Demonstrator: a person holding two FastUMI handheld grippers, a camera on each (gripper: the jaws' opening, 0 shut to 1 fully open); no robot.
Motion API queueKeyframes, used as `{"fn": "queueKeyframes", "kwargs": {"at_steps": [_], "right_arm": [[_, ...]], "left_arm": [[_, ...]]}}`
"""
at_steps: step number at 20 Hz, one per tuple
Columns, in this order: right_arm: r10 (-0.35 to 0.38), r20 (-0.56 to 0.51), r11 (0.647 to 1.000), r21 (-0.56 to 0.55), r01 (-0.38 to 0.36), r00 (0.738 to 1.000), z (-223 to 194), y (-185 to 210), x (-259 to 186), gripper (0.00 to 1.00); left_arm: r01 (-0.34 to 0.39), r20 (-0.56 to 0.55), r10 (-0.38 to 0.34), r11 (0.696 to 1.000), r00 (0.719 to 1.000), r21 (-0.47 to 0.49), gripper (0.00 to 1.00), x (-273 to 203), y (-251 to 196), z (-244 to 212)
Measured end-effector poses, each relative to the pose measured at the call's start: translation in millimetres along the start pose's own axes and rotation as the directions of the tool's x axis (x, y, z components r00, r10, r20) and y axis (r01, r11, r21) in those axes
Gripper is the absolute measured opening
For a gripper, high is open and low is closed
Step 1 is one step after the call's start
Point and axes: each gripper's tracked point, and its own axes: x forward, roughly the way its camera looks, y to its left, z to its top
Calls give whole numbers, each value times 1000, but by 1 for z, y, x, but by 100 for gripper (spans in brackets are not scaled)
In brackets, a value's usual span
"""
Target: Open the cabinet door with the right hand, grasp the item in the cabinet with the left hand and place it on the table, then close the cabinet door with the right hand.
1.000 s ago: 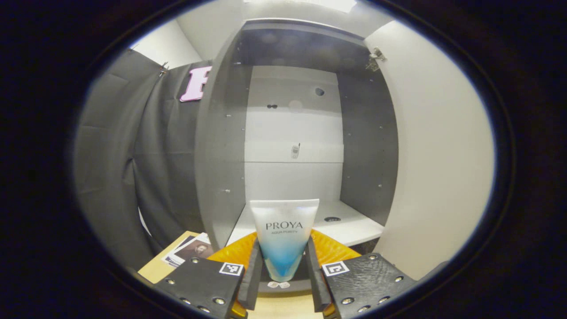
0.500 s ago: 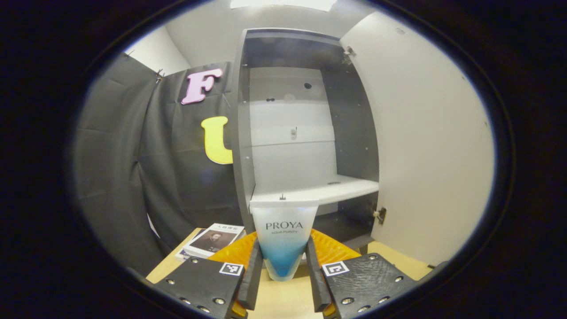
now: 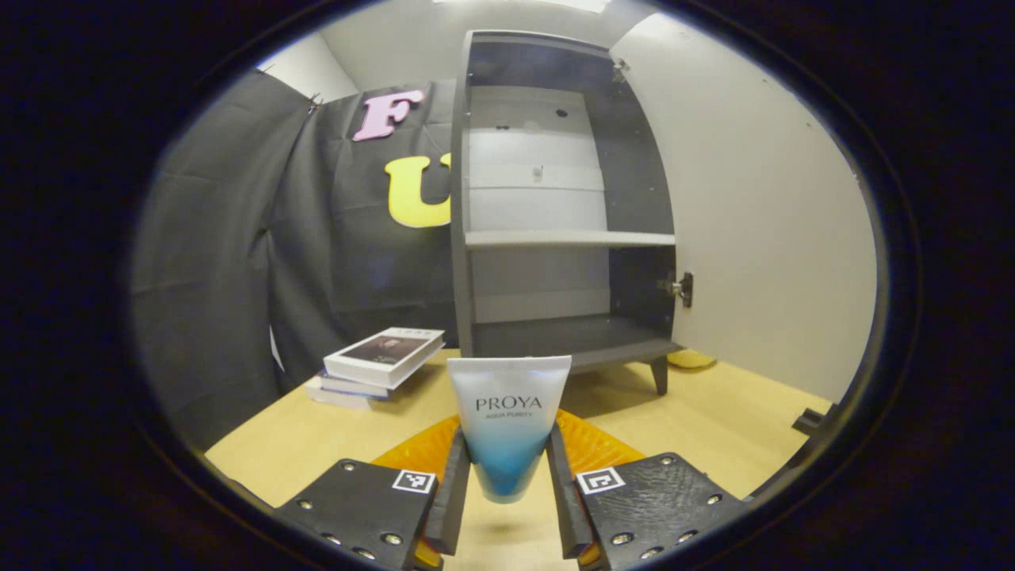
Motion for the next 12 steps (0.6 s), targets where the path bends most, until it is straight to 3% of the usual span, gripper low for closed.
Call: {"fn": "queueKeyframes", "kwargs": {"at_steps": [4, 6, 8, 12], "right_arm": [[13, -44, 999, -29, -15, 999, -24, 19, -9, 92], [7, -21, 998, -63, -8, 1000, -23, 21, -17, 96], [11, -14, 996, -87, -12, 1000, -25, 26, -23, 92], [-19, -16, 991, -135, 17, 1000, -26, 21, -24, 96]], "left_arm": [[-42, -38, 41, 999, 998, -25, 50, -2, 9, -59], [-68, -29, 67, 996, 997, -52, 49, -3, 18, -67], [-72, -17, 71, 994, 997, -82, 49, -4, 23, -72], [-72, -4, 72, 995, 997, -68, 51, -10, 28, -83]]}}
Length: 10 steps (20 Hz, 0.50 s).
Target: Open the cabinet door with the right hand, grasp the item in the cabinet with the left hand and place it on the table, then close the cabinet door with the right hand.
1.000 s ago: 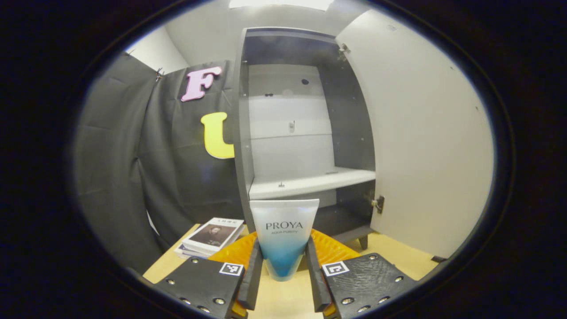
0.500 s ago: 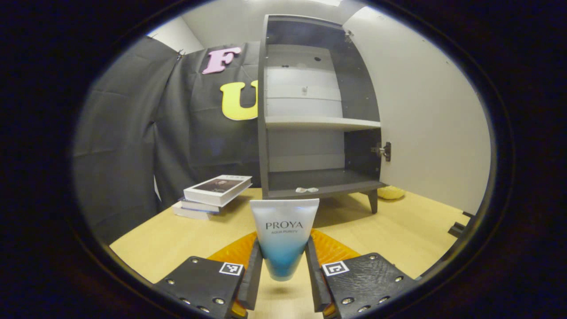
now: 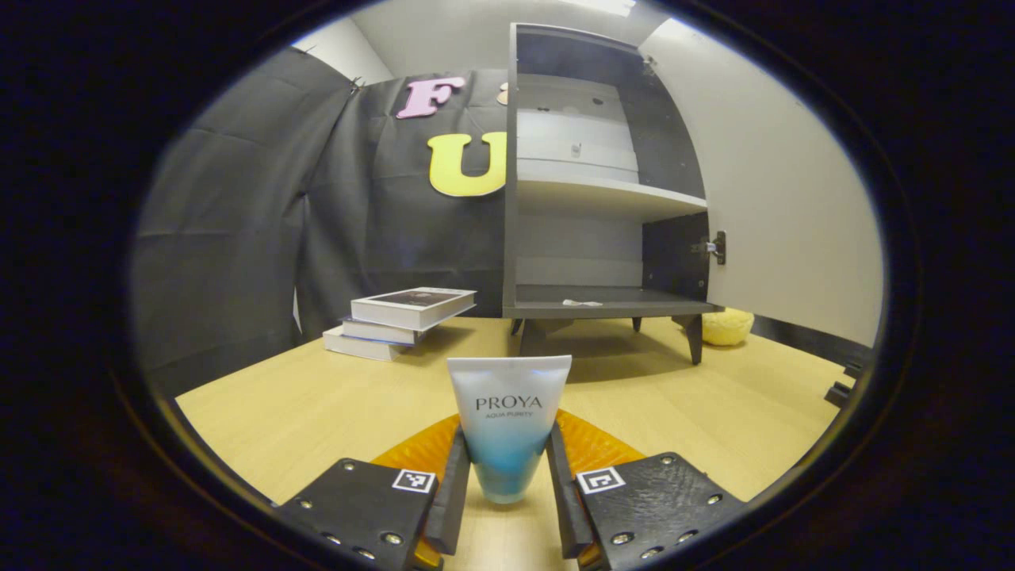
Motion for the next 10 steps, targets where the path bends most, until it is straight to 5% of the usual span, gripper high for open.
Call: {"fn": "queueKeyframes", "kwargs": {"at_steps": [10], "right_arm": [[-12, -55, 997, 70, 16, 998, -24, -1, 13, 93]], "left_arm": [[54, -19, -54, 998, 998, 13, 50, 0, -11, -20]]}}
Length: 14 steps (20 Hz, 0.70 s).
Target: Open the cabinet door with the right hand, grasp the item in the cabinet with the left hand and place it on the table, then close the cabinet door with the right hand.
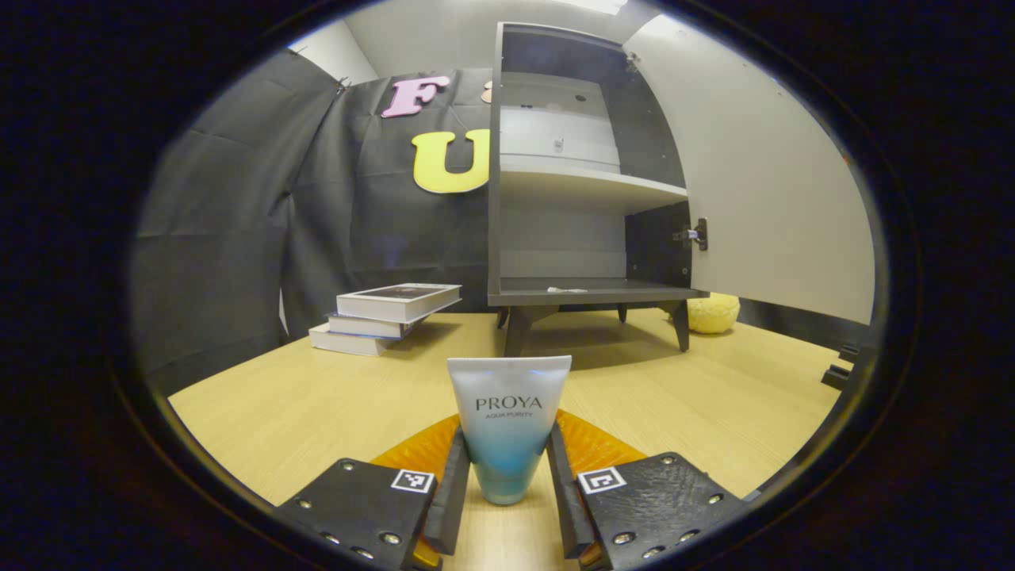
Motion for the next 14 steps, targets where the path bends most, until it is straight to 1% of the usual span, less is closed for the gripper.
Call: {"fn": "queueKeyframes", "kwargs": {"at_steps": [3, 4, 6, 7, 8, 9, 10, 11, 13, 14], "right_arm": [[34, -44, 999, 30, -33, 998, -8, -2, 5, 93], [37, -47, 999, 28, -35, 998, -7, -3, 6, 96], [21, -28, 1000, 7, -20, 999, -4, -12, 6, 96], [20, -25, 1000, -3, -20, 999, -4, -12, 7, 96], [21, -24, 1000, -11, -21, 999, -5, -12, 8, 92], [26, -22, 1000, -16, -27, 999, -6, -12, 7, 92], [30, -16, 999, -17, -30, 999, -4, -12, 6, 92], [32, -7, 999, -14, -32, 999, -2, -13, 5, 96], [32, 8, 999, -4, -32, 999, 2, -16, 7, 96], [30, 14, 1000, 2, -30, 999, 6, -17, 8, 92]], "left_arm": [[-10, 14, 10, 1000, 1000, 6, 55, -1, 2, 7], [-12, 24, 12, 1000, 1000, 7, 55, -2, 4, 13], [-21, 37, 21, 1000, 999, 7, 75, -2, 6, 22], [-24, 34, 24, 1000, 999, 8, 77, -3, 8, 24], [-30, 26, 30, 999, 999, 15, 82, -4, 10, 26], [-44, 23, 43, 999, 999, 27, 86, -5, 14, 32], [-52, 28, 51, 998, 998, 35, 86, -9, 18, 42], [-47, 41, 45, 998, 998, 37, 86, -15, 18, 55], [-35, 75, 31, 998, 997, 53, 86, -26, 19, 89], [-34, 86, 27, 996, 996, 82, 86, -32, 21, 109]]}}
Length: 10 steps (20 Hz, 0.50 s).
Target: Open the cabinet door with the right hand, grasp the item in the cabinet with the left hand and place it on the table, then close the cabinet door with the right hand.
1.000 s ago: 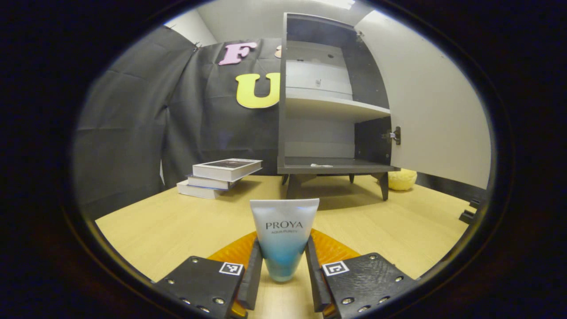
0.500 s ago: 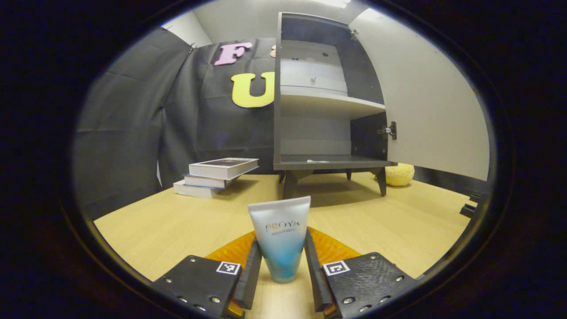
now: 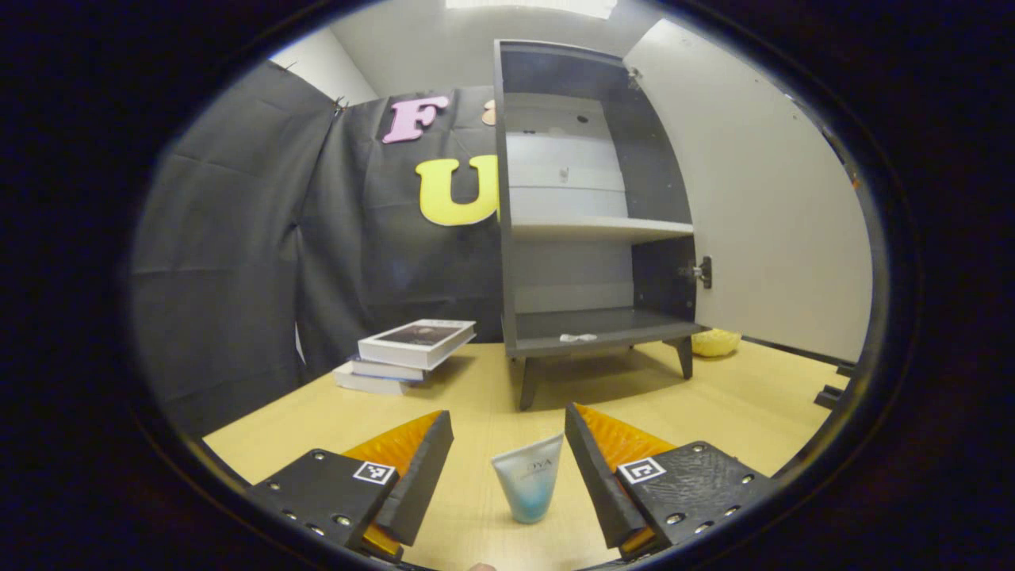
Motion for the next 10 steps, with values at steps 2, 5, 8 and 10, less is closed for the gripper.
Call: {"fn": "queueKeyframes", "kwargs": {"at_steps": [2, 5, 8, 10], "right_arm": [[-10, 35, 1000, 14, 9, 999, 13, -8, 1, 96], [-33, 90, 999, 28, 30, 995, 31, -19, -5, 96], [-90, 108, 996, -13, 92, 990, 29, -32, -14, 92], [-95, 113, 994, -35, 99, 989, 24, -31, -24, 92]], "left_arm": [[26, 41, -28, 999, 999, 47, 86, -6, 0, 47], [70, 68, -71, 997, 995, 24, 86, -19, -1, 115], [72, 53, -70, 997, 996, -32, 87, -29, 5, 171], [51, 28, -50, 998, 998, -33, 86, -35, 15, 201]]}}
